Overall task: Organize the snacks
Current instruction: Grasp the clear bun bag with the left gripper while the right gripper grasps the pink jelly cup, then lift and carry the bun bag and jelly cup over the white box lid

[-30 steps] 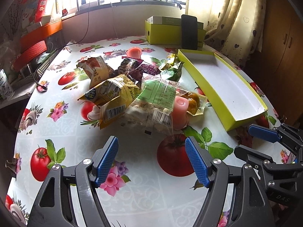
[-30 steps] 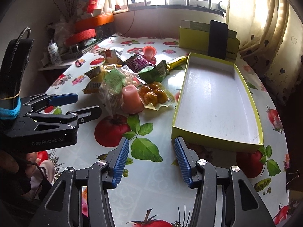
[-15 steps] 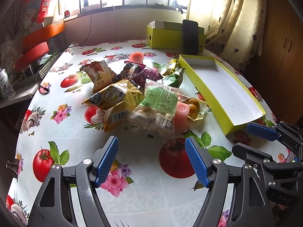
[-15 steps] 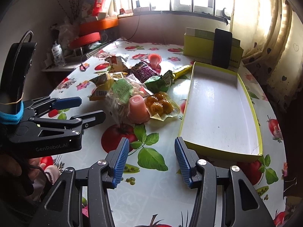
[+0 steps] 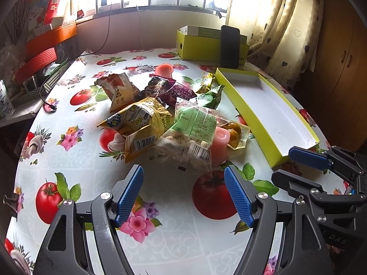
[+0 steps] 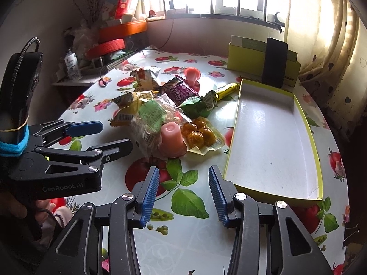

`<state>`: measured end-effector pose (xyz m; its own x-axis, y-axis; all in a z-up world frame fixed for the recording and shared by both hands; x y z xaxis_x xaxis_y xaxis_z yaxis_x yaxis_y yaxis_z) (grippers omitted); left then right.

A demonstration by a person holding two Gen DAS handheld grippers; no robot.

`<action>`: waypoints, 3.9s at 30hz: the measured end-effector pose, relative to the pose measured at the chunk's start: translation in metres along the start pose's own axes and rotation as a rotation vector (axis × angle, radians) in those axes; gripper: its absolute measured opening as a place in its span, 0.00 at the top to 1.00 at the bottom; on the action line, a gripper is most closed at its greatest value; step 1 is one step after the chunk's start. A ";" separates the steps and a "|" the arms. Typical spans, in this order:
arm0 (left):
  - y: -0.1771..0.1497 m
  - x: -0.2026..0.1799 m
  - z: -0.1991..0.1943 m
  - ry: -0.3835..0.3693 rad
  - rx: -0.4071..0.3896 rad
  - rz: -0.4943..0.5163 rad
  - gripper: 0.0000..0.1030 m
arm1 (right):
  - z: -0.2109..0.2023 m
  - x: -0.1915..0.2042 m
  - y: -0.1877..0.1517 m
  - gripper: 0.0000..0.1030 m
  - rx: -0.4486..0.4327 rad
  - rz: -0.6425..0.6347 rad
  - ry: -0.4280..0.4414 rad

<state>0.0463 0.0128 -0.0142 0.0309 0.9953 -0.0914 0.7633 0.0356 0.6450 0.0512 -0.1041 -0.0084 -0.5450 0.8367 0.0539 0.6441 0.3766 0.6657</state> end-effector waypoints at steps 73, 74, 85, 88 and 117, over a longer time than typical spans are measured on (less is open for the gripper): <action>0.025 0.030 0.027 -0.119 -0.037 0.041 0.56 | 0.078 0.014 0.038 0.58 0.072 -0.054 0.089; 0.025 0.030 0.027 -0.122 -0.038 0.043 0.56 | 0.081 0.015 0.039 0.58 0.075 -0.057 0.091; 0.028 0.024 0.044 -0.105 -0.007 0.068 0.45 | 0.086 0.009 0.036 0.74 0.058 -0.054 0.098; 0.027 0.023 0.053 -0.091 0.011 0.069 0.44 | 0.078 0.006 0.035 0.77 0.041 -0.036 0.110; 0.018 0.017 0.008 -0.113 -0.037 0.007 0.54 | 0.038 0.017 0.031 0.76 -0.029 -0.041 0.114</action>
<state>0.0654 0.0297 -0.0100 0.1100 0.9792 -0.1706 0.7385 0.0344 0.6734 0.0827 -0.0629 -0.0153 -0.6289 0.7698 0.1091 0.6051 0.3966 0.6903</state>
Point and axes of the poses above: each gripper's, at about its wrist camera, not at the fingertips, and z roughly the way its jaws point, x to its left, y to its top, the point moved 8 cm from there along z, roughly the way its jaws point, and after that the axes turned 2 degrees about x, right-handed, at the moved point
